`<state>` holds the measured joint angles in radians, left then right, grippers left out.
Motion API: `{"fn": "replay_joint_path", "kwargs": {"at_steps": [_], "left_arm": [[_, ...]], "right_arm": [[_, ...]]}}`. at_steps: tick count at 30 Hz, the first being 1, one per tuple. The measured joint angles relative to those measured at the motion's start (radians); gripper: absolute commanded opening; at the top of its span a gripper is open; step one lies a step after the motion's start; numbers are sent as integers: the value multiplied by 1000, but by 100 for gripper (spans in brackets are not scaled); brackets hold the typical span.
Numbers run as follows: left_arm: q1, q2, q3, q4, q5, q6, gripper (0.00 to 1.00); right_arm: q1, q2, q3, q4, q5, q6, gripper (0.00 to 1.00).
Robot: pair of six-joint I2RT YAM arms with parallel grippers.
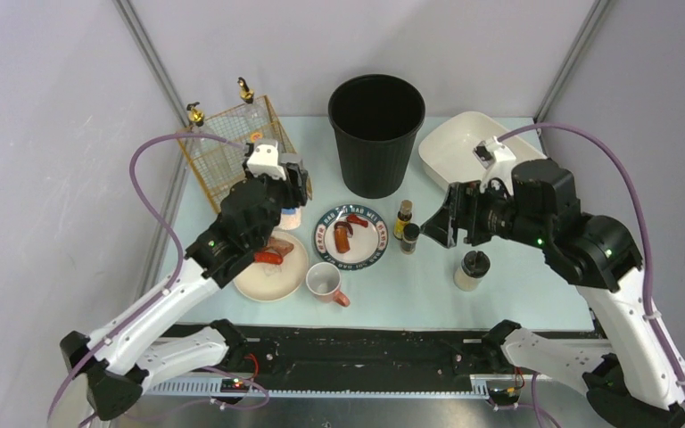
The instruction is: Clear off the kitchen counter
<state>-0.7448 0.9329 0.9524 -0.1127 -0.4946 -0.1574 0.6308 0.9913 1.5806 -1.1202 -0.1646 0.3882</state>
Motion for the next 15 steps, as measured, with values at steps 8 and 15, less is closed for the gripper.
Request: {"fn": "replay_joint_path", "kwargs": {"at_steps": [8,15], "left_arm": [[162,82,0,106,-47,27,0],[235,126,-3,312,-90,118,0]], "right_arm": [[0,-103,-86,8,2,-11,80],[0,-157,-141,13,-2,-23,80]]}}
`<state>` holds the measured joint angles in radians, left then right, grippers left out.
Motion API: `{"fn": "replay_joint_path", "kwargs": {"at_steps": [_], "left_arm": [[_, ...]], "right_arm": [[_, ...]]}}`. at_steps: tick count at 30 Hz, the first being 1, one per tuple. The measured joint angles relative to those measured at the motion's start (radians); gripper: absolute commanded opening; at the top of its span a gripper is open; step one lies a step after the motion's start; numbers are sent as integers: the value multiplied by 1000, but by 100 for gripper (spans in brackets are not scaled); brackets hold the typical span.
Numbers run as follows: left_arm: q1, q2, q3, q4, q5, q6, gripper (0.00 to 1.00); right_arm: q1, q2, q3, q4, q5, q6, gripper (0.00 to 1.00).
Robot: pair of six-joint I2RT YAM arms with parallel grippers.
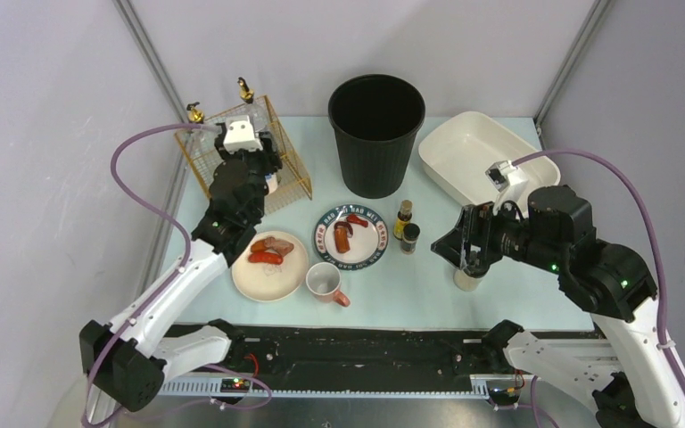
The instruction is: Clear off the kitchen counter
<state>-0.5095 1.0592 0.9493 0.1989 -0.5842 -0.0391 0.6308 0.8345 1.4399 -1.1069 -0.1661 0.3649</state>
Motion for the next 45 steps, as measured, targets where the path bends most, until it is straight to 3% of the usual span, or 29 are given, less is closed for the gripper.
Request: {"fn": "replay_joint_path", "kwargs": {"at_steps": [9,19,33,45], "left_arm": [[87,72,-102,247,-34,144,0],[220,159,-171,513,-35,159,0],[277,373,-190,832,-76,204,0],[308,533,-167,983,-78,208,0]], "right_arm": [[0,-36,-32,6,-6,-5,80],[0,-40,-64,19,-28,-23,80],[0,-32,-73,28,-58,-54,81],[0,-8,-115,36,-75,-79,82]]}}
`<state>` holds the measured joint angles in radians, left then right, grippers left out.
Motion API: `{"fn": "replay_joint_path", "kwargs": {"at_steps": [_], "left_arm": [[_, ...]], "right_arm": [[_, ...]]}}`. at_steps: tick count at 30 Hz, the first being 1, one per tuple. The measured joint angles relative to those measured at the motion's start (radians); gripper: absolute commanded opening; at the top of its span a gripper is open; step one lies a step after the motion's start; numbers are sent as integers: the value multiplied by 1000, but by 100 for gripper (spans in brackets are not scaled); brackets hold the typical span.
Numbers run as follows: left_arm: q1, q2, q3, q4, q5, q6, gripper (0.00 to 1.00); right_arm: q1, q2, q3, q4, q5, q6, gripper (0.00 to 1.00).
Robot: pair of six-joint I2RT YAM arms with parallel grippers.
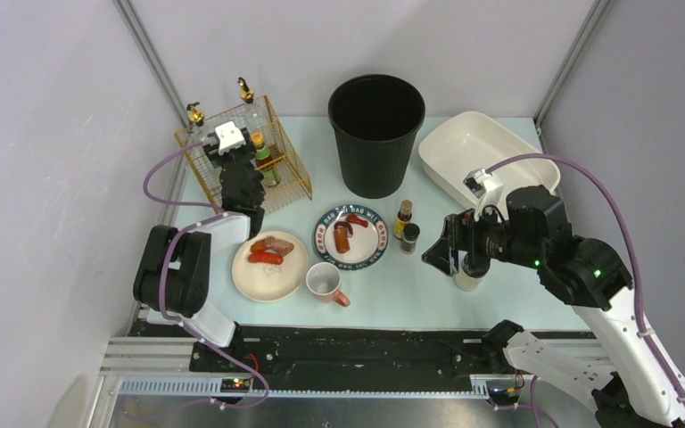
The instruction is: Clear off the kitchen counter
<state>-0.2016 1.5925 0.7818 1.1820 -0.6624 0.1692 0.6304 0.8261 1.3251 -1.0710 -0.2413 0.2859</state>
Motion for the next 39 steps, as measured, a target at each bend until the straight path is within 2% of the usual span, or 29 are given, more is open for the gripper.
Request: {"fn": "replay_joint_path", "kwargs": {"at_steps": [18,39], "left_arm": [[11,88,19,133,-19,14,0],[68,79,19,140,-34,110,0]], "right_arm": [[0,51,-42,49,-31,-12,82],[0,51,-72,61,-42,-10,81]]}}
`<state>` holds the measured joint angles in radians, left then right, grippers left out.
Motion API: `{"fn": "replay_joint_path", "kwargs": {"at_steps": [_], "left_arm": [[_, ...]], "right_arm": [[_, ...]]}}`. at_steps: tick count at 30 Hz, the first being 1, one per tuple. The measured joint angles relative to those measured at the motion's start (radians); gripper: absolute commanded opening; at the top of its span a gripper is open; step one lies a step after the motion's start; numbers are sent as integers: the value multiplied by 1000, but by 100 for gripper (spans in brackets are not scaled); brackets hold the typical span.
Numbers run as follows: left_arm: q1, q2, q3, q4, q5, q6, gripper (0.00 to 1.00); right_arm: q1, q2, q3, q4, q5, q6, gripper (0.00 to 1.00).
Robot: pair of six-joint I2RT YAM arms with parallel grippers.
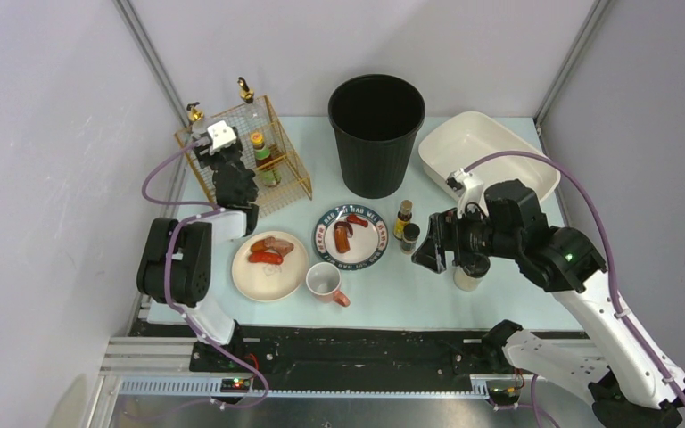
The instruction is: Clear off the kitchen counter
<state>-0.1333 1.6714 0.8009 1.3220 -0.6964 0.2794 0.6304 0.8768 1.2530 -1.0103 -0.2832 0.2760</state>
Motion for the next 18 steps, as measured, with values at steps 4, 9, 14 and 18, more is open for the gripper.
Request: {"fn": "replay_joint_path", "kwargs": {"at_steps": [4,9,14,18], "left_arm": [[0,0,0,0,0,10,0],[1,3,0,2,-1,9,11],[1,24,0,9,-12,1,35],[1,36,0,12,-25,-17,49]], "right_arm": [[0,13,-6,10,-7,0,81],[0,31,-14,22,-16,0,81],[0,39,-17,37,-23,0,81],[0,40,-31,50,-29,0,81]]}}
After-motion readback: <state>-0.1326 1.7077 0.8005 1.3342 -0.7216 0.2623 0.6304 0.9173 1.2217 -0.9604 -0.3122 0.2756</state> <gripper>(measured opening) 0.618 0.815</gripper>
